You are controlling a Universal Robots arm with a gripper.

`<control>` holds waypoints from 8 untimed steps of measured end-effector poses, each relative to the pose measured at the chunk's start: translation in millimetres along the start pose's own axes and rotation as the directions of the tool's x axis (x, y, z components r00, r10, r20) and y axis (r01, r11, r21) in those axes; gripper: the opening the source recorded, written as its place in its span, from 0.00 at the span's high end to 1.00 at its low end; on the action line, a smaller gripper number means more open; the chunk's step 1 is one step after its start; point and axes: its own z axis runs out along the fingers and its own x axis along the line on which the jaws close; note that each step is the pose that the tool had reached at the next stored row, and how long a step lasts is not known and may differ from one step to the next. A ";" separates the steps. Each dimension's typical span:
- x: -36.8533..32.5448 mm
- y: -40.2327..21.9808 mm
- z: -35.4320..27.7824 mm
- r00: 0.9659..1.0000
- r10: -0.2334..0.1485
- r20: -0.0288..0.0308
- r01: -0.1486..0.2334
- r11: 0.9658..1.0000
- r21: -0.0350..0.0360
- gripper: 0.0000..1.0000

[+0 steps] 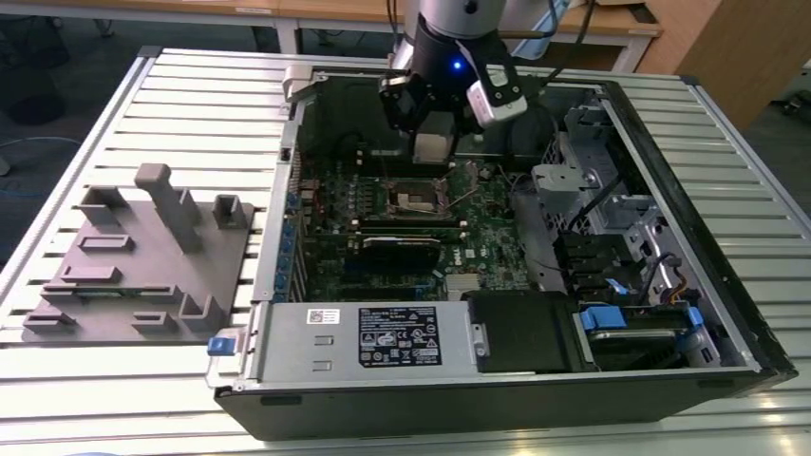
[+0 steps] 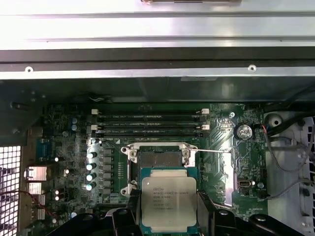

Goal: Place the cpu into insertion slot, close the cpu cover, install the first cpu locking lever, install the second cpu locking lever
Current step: 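Place the cpu into insertion slot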

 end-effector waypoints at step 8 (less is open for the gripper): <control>0.2 -0.6 6.7 1.000 -0.001 0.000 0.001 1.000 0.000 0.46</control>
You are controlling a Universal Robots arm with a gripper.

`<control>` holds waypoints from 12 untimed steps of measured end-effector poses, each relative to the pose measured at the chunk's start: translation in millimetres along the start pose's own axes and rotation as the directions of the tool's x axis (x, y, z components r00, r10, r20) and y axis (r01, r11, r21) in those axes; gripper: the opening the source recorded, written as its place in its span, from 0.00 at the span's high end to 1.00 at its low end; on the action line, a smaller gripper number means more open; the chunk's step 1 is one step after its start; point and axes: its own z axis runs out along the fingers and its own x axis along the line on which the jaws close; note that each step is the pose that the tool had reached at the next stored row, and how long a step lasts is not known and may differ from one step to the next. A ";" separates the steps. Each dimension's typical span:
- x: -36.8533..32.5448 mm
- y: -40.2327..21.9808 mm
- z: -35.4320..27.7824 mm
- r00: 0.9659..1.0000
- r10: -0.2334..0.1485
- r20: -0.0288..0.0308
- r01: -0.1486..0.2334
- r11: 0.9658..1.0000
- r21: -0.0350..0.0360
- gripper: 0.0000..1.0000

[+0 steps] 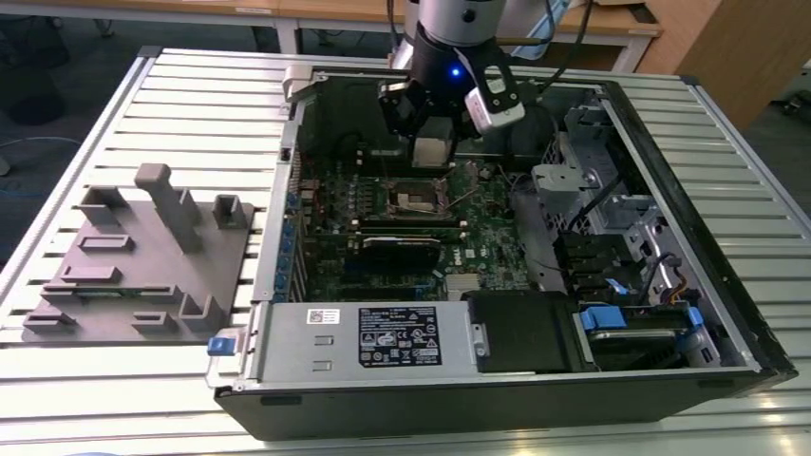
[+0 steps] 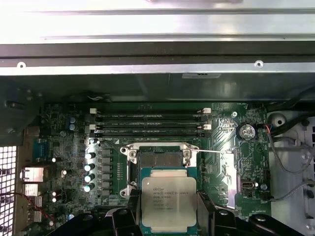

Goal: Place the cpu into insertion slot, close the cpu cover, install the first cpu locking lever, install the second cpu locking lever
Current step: 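Place the cpu into insertion slot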

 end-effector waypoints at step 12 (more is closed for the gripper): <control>0.1 -0.3 3.4 0.999 0.033 0.003 -0.033 0.999 -0.001 0.46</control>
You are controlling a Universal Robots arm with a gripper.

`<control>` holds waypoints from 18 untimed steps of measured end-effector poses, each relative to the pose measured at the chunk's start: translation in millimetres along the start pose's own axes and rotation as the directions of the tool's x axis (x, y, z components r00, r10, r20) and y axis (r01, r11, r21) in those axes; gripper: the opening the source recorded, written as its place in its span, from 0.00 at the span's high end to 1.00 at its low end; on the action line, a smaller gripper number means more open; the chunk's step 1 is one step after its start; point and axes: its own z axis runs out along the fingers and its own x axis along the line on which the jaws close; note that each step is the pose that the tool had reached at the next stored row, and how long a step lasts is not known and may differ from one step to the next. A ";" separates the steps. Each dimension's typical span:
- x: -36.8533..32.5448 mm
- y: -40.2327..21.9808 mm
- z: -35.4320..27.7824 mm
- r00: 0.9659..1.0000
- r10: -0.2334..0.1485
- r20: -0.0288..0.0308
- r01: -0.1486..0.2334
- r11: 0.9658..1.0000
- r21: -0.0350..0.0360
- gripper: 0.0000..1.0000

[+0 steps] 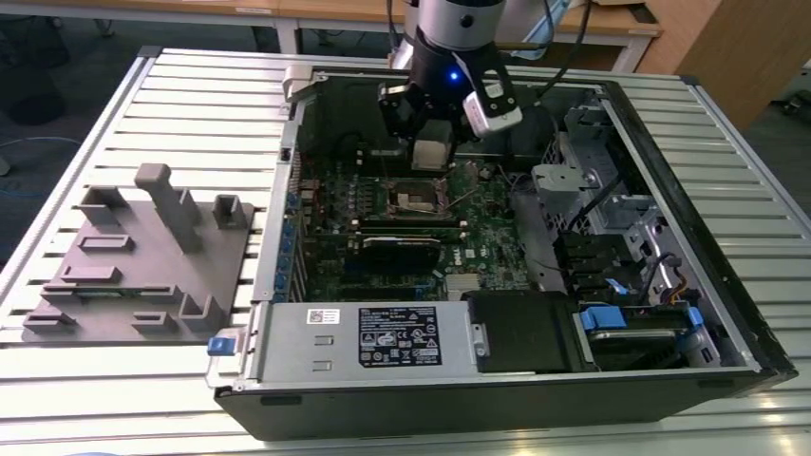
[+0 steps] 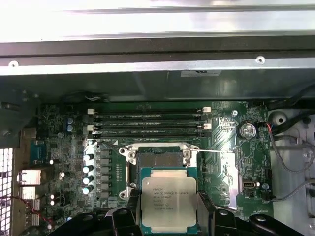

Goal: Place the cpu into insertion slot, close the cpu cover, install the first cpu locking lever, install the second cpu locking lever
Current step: 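Place the cpu into insertion slot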

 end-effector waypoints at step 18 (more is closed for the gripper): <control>-0.1 -0.4 4.3 0.947 0.319 0.028 -0.319 0.948 -0.010 0.46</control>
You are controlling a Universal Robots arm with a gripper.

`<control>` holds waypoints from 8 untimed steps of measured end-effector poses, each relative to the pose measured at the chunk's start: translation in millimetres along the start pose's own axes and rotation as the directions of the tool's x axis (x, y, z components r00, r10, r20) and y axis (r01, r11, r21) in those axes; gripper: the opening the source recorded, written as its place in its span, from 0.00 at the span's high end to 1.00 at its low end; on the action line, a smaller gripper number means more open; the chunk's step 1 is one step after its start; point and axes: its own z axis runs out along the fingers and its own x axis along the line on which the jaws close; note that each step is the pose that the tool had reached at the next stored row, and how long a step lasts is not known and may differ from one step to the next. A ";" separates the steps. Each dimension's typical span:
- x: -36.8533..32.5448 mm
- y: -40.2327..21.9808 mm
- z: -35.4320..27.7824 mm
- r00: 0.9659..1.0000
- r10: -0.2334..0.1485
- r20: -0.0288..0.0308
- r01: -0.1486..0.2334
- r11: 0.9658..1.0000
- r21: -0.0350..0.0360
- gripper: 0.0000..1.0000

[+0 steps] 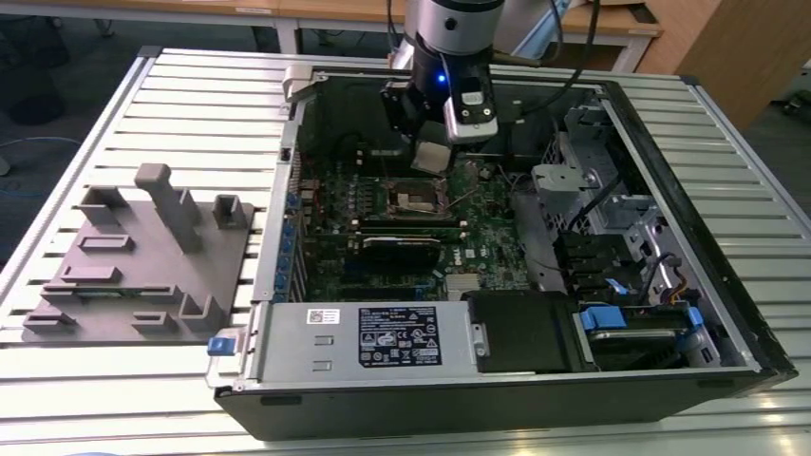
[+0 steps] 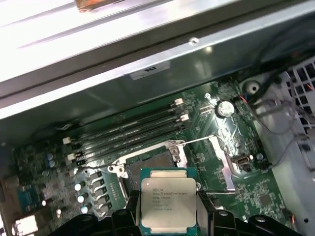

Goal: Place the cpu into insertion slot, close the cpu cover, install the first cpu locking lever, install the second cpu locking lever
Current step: 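Place the cpu into insertion slot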

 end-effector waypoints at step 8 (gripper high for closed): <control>0.0 0.0 0.1 1.000 0.017 0.002 -0.017 1.000 -0.001 0.46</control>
